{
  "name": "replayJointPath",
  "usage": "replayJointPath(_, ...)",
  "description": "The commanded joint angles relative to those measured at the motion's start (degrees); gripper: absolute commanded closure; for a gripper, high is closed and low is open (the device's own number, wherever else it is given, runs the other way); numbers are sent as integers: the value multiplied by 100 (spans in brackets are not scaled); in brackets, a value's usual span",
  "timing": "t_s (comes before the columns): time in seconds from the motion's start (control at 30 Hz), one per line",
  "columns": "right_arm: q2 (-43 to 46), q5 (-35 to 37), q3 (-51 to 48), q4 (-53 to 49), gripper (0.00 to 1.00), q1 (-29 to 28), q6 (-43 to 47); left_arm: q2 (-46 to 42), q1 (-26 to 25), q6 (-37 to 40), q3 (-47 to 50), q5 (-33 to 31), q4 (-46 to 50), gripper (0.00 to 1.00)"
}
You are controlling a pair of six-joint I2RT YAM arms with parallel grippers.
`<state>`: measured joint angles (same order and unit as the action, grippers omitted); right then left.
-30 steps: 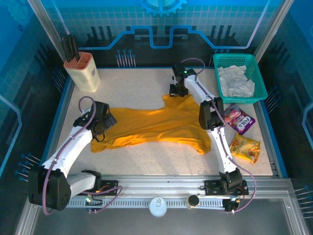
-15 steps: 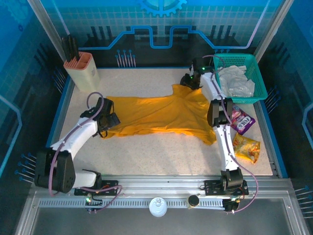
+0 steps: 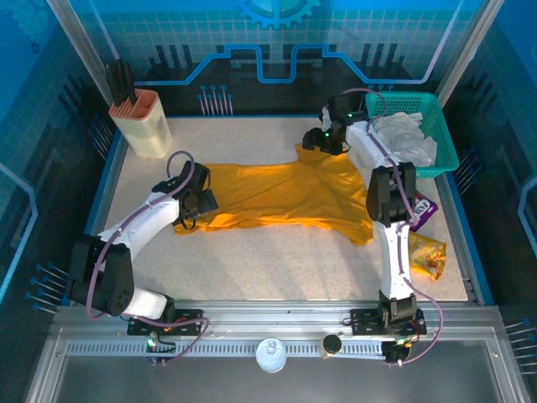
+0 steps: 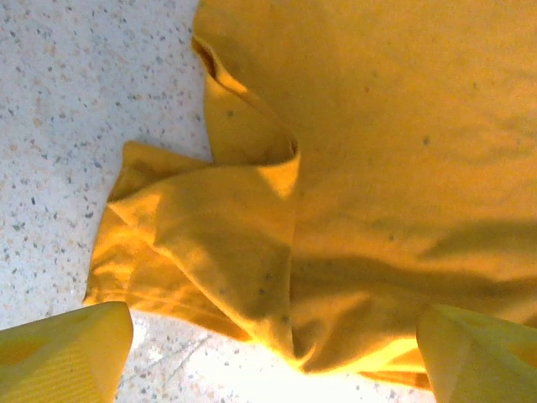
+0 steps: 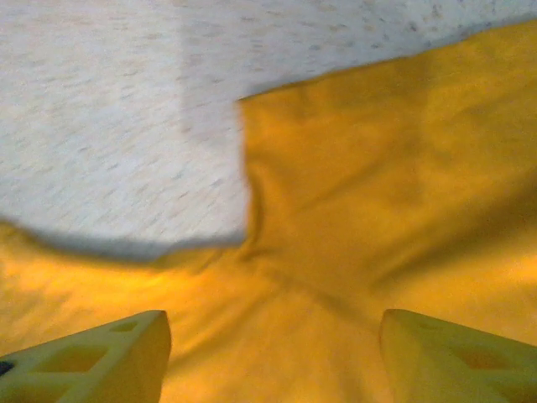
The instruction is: Fold and stack the t-shirts
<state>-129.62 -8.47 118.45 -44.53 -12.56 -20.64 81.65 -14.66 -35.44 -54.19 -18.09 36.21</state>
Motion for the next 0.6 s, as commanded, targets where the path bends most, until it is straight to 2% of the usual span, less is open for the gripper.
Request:
replayJointPath(0.0, 1485, 630, -1281, 337, 29, -380, 687, -307, -163, 26, 63, 87, 460, 11)
replayJointPath(0.13, 2701, 981, -3086, 467, 29, -777, 851, -590, -272, -23, 255, 229, 613, 12)
replayJointPath(0.23, 3320, 1132, -4022, 440, 38, -1046, 741, -710, -362, -40, 279, 240, 728, 15)
replayJointPath(0.4, 3817, 1438, -5093, 303, 48, -1568, 328, -578, -574, -106, 242, 365, 818, 16)
replayJointPath(0.57, 3819, 1444, -5938, 783, 55, -1893, -374, -283, -890, -301, 302, 555, 724, 17)
